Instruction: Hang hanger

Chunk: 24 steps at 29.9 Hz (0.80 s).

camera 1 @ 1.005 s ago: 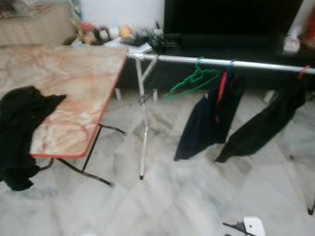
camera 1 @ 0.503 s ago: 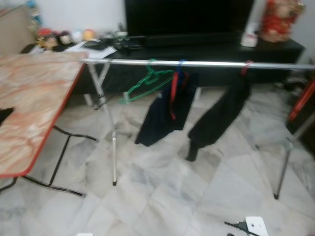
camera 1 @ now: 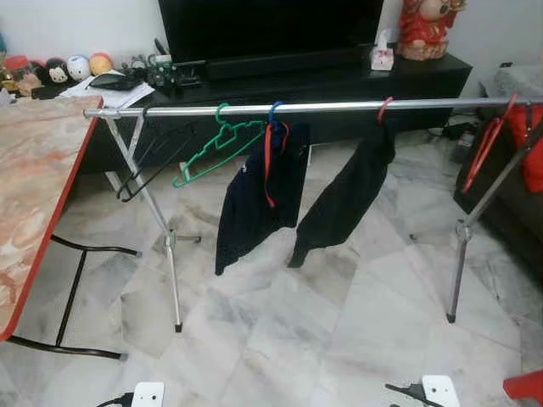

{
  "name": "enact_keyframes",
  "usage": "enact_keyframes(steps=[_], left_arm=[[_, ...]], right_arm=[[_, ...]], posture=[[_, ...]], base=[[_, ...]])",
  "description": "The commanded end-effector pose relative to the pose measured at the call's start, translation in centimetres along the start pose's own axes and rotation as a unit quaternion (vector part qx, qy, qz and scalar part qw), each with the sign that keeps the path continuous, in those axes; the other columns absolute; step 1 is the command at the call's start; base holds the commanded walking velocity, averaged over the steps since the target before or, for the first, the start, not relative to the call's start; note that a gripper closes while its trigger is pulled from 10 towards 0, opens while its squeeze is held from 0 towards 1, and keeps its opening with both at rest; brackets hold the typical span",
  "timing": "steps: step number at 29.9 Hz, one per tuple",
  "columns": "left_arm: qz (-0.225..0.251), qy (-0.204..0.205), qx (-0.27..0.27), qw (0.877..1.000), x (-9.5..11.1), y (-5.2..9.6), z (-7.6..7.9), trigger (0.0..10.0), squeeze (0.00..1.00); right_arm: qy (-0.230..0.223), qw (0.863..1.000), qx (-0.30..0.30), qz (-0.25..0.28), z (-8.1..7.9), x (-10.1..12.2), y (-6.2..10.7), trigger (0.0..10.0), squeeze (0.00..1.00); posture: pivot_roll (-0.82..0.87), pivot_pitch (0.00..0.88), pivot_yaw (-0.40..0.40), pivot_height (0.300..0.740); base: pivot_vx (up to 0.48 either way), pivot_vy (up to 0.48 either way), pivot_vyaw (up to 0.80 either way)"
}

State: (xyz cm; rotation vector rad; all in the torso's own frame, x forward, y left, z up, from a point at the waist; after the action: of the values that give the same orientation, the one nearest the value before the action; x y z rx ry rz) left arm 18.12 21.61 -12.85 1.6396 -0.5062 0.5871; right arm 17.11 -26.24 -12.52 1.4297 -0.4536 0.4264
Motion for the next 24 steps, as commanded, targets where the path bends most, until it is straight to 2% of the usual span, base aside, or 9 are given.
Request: enact_keyframes(steps=[1, 6, 8, 12, 14, 24], left_arm=[[-0.017, 0.008, 0.008, 1.000, -1.0, 0.3, -0.4, 10.0, 0.00], [-0.021, 0.006, 0.005, 1.000, -1.5, 0.4, -0.4, 10.0, 0.00], [-0.020, -0.010, 0.007, 1.000, -1.6, 0.5, -0.5, 10.0, 0.00], [-0.025, -0.008, 0.004, 1.000, -2.0, 0.6, -0.4, 10.0, 0.00], [-0.026, 0.006, 0.008, 1.000, -2.2, 0.7, -0.5, 10.0, 0.00], [-0.029, 0.003, 0.008, 1.000, -2.9, 1.0, -0.5, 10.0, 0.00]], right_arm=[[-0.008, 1.000, 0.002, 0.000, -0.2, 0.0, 0.0, 10.0, 0.00], [-0.006, 1.000, 0.003, 0.000, -0.2, -0.1, 0.0, 10.0, 0.00], [-0.003, 1.000, 0.006, 0.000, -0.2, -0.2, 0.0, 10.0, 0.00], [-0.002, 1.000, 0.006, -0.001, -0.1, -0.3, 0.1, 10.0, 0.00], [-0.002, 1.000, 0.005, -0.003, -0.1, -0.4, 0.1, 10.0, 0.00], [-0.007, 1.000, 0.004, -0.005, 0.1, -1.0, 0.3, 10.0, 0.00]], posture=[[-0.10, 0.000, 0.051, 0.740], [-0.09, 0.000, 0.044, 0.740], [-0.09, 0.000, 0.045, 0.740], [-0.08, 0.000, 0.042, 0.740], [-0.08, 0.000, 0.041, 0.740], [-0.09, 0.000, 0.052, 0.740]], base=[[0.000, 0.000, -0.77], [0.000, 0.000, -0.77], [0.000, -0.259, -0.77], [0.000, -0.425, -0.77], [0.000, 0.000, -0.77], [0.000, 0.000, -0.77]])
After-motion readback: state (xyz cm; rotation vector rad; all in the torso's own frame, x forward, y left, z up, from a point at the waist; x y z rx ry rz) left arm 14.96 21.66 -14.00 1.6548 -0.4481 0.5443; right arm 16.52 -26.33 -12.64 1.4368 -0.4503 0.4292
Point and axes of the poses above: a point about 5 cm out from each wrist's last joint towards the gripper, its own y axis pointing back from the gripper into the wrist, its own x axis along the axis of the wrist's last joint, z = x × y, the point moved 5 cm from there along -y, pointing out of the wrist towards the gripper, and after that the axes turned 1 degree about y, right-handed, at the moved point
